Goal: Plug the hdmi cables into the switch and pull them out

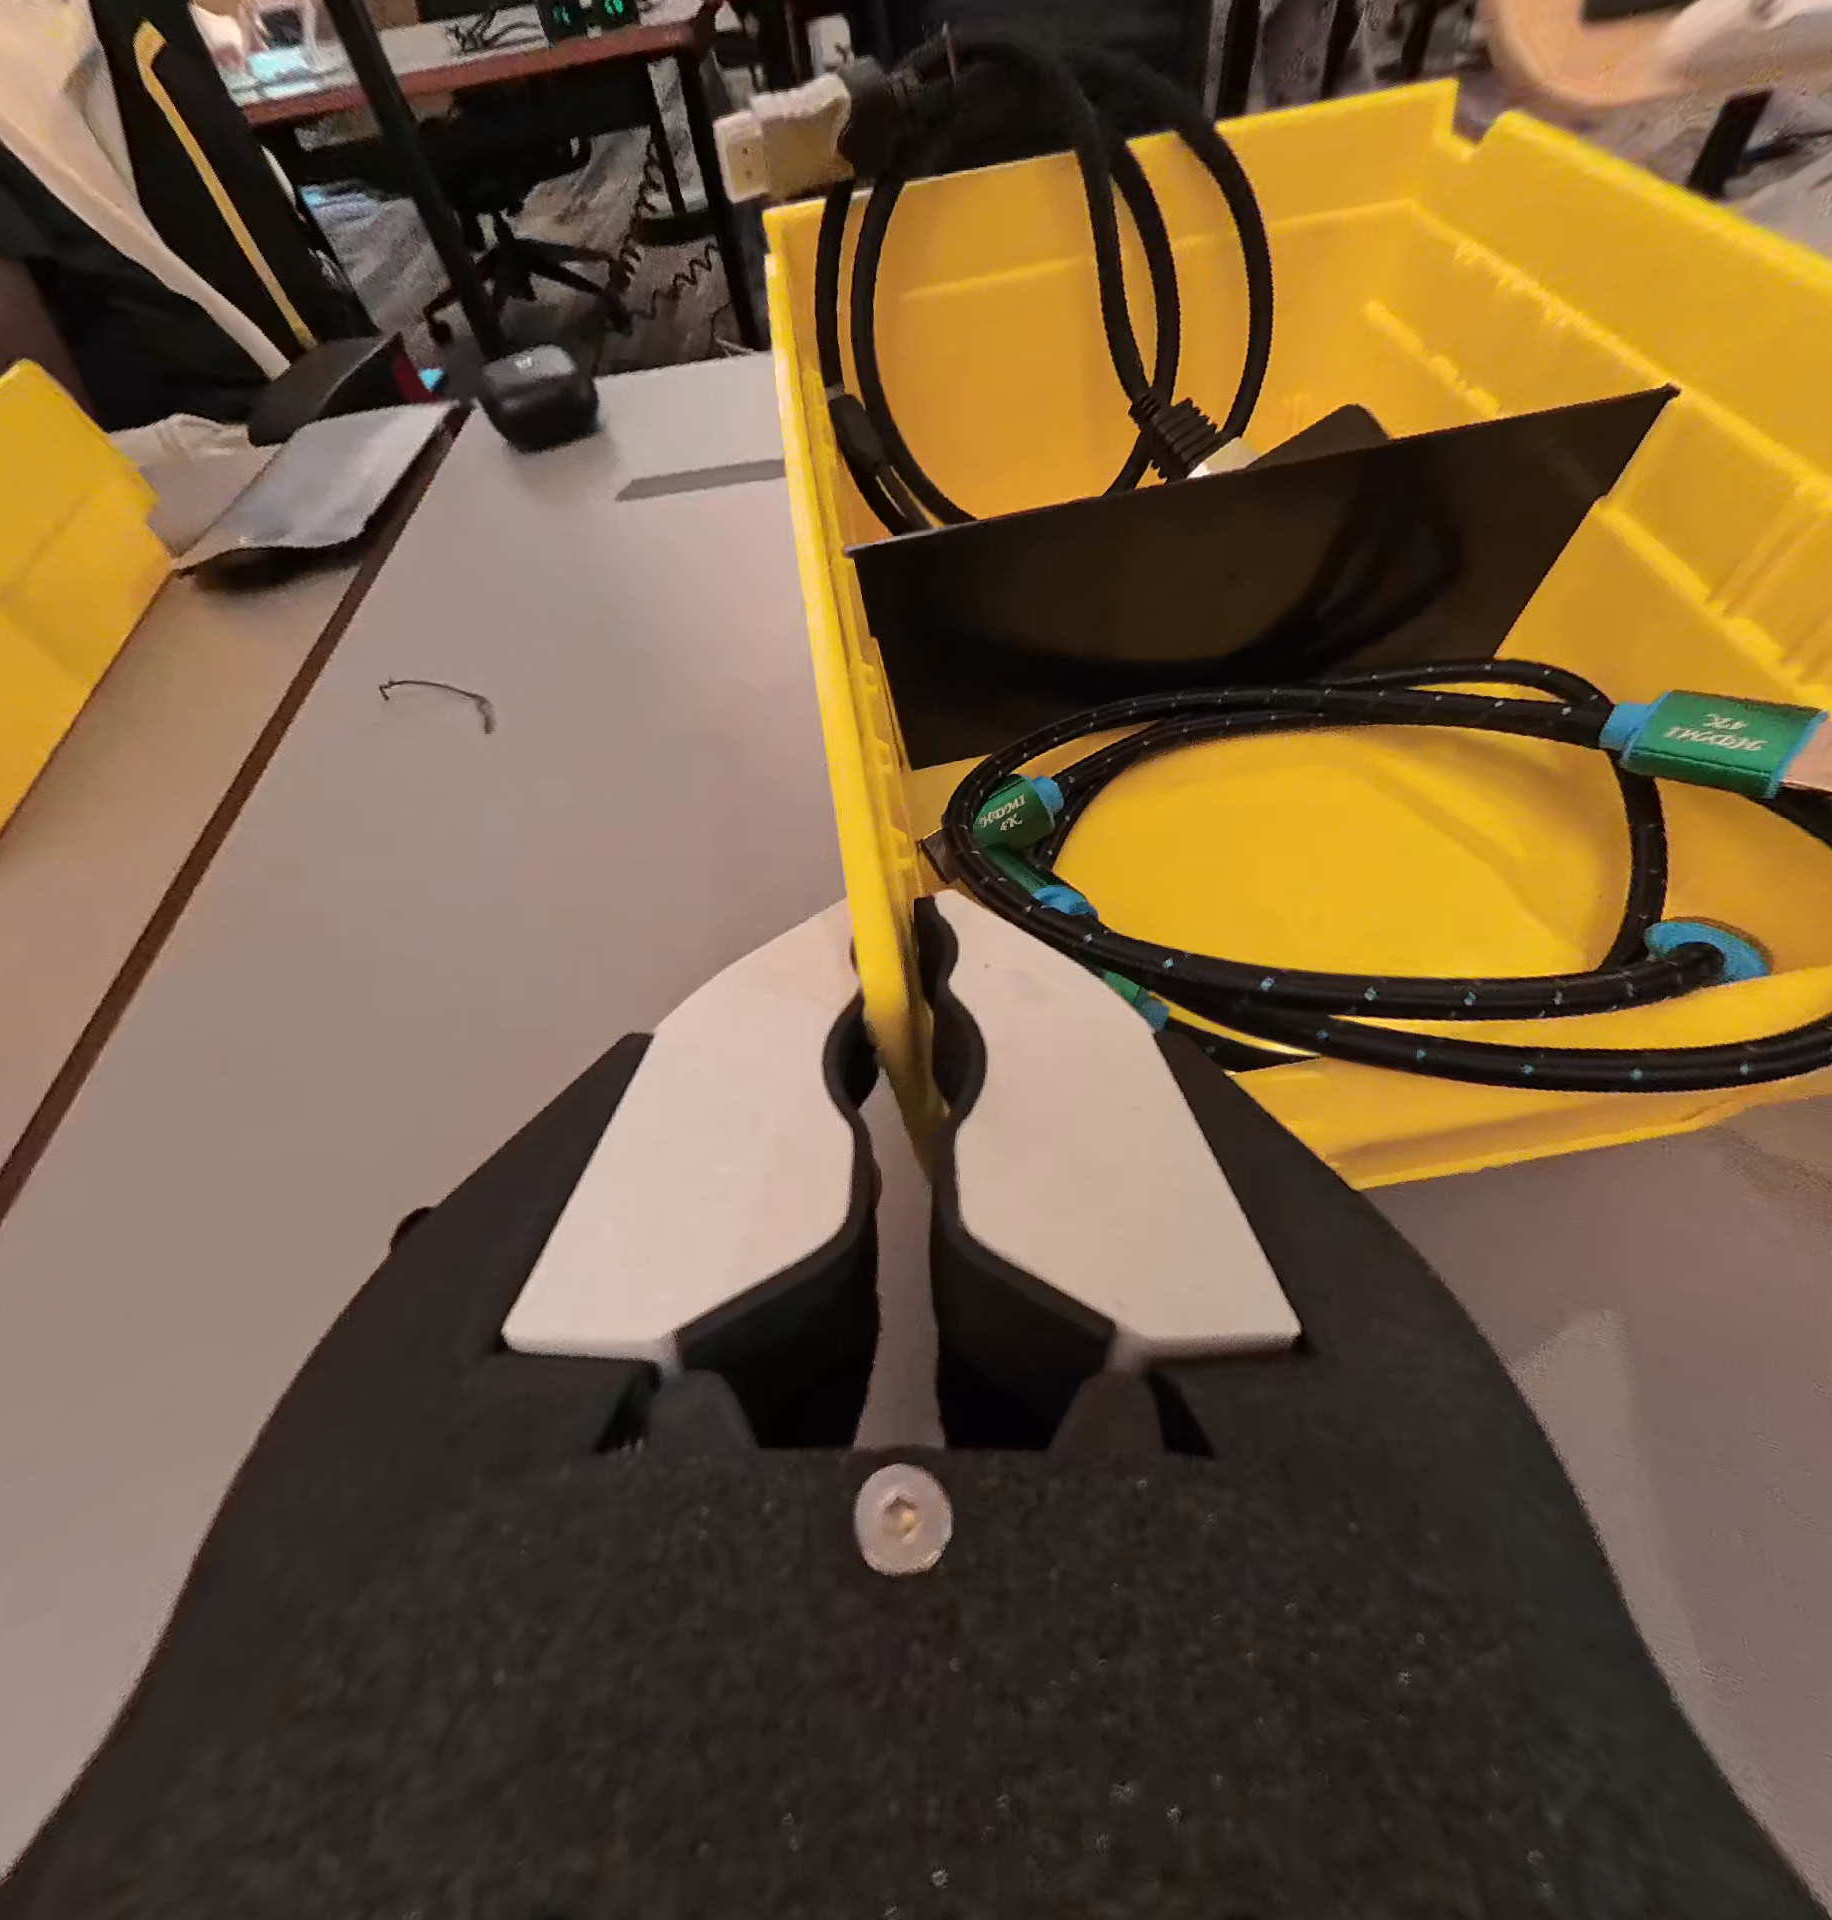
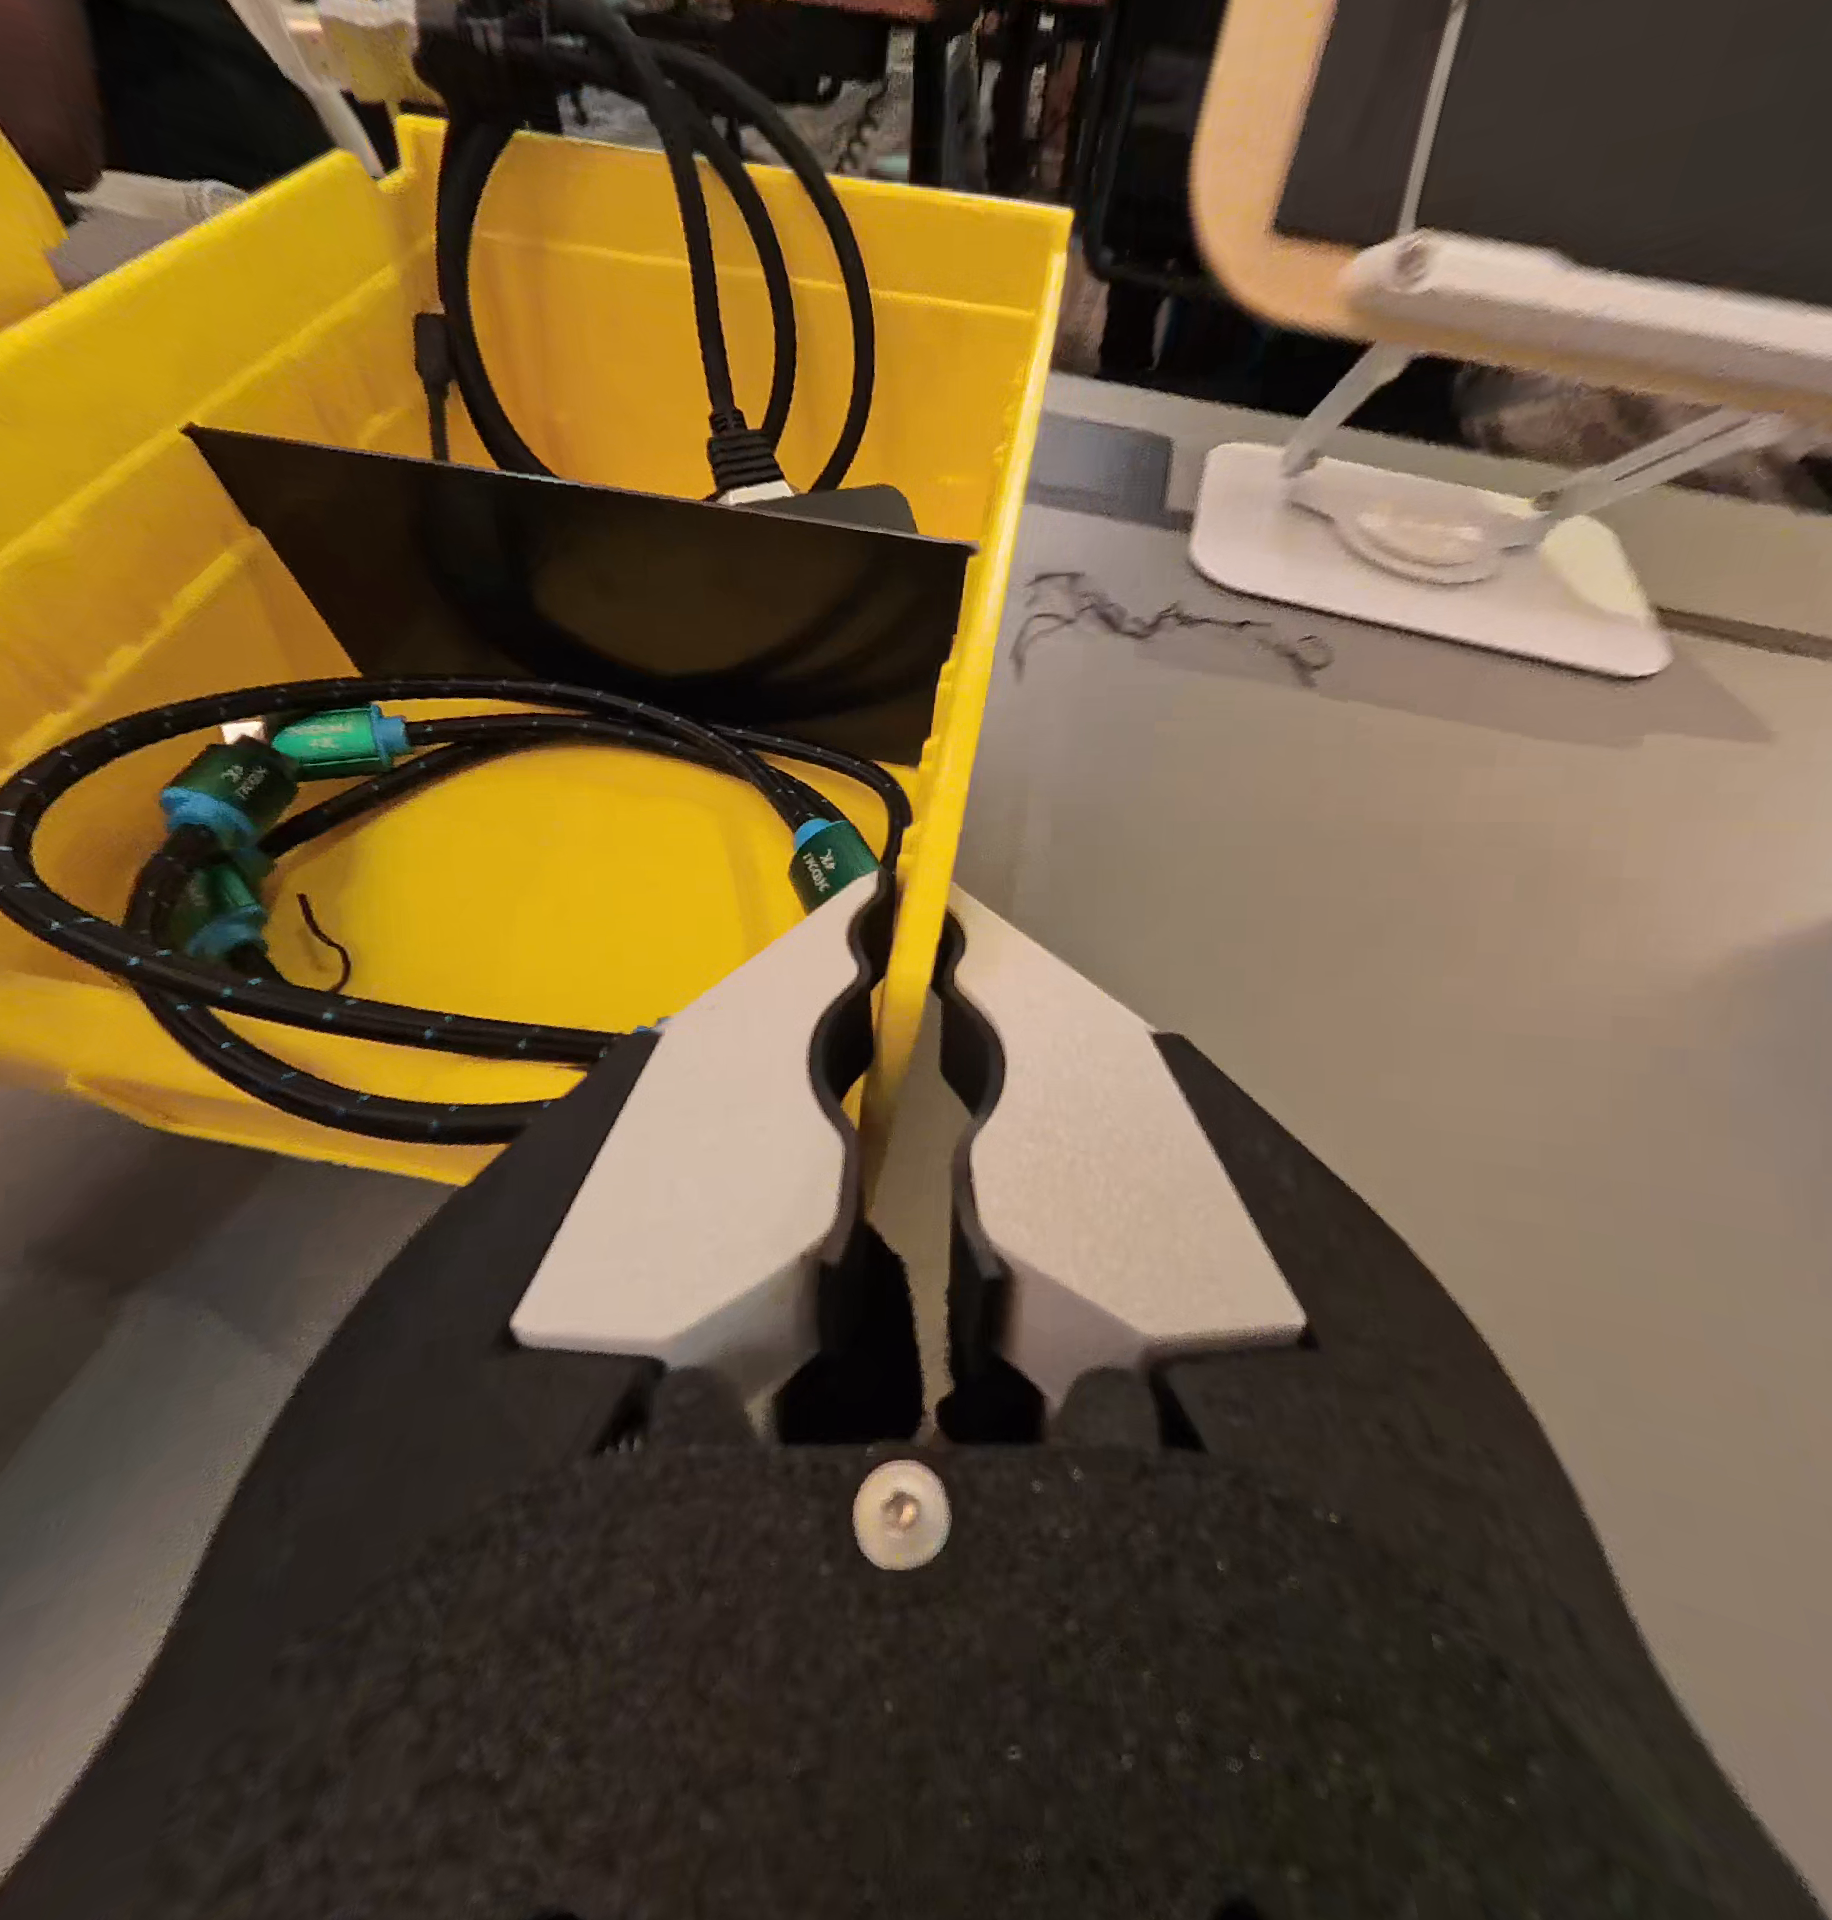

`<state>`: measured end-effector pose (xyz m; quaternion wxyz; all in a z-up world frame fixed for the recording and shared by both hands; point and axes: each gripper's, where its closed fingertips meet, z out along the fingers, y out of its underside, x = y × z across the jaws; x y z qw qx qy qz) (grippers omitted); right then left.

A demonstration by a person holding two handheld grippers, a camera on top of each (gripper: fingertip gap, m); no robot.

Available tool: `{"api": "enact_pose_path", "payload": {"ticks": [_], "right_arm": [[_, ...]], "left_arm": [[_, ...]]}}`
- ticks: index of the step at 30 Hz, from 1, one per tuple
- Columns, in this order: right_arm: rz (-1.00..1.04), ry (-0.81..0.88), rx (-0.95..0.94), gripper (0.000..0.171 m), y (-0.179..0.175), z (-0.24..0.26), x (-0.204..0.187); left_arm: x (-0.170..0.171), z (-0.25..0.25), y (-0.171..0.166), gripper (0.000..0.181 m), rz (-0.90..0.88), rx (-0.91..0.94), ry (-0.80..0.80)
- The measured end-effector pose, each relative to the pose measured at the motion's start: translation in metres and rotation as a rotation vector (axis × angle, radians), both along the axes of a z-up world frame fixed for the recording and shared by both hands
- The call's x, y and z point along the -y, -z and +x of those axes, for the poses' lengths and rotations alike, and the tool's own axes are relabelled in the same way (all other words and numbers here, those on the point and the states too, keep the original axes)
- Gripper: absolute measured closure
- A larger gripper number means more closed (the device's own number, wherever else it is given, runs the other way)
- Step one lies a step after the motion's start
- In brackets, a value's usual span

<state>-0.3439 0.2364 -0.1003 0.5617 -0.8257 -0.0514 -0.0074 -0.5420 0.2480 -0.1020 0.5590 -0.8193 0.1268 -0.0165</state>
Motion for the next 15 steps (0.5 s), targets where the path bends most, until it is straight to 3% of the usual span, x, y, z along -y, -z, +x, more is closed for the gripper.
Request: {"api": "enact_pose_path", "payload": {"ticks": [3, 9, 12, 15], "right_arm": [[-0.059, 0.01, -0.013, 0.167, 0.019, -0.015, -0.012], [0.004, -0.101, -0.014, 0.161, 0.024, -0.023, -0.017], [0.124, -0.203, -0.012, 0.142, 0.008, -0.02, -0.006], [0.153, -0.294, -0.031, 0.13, -0.002, -0.003, 0.02]], "left_arm": [[-0.012, -0.013, 0.022, 0.176, -0.054, 0.002, 0.0], [-0.017, -0.018, 0.017, 0.173, 0.014, 0.025, -0.014], [-0.014, -0.024, 0.012, 0.157, 0.062, -0.005, -0.014], [-0.005, -0.026, 0.003, 0.153, 0.109, 0.003, 0.001]]}}
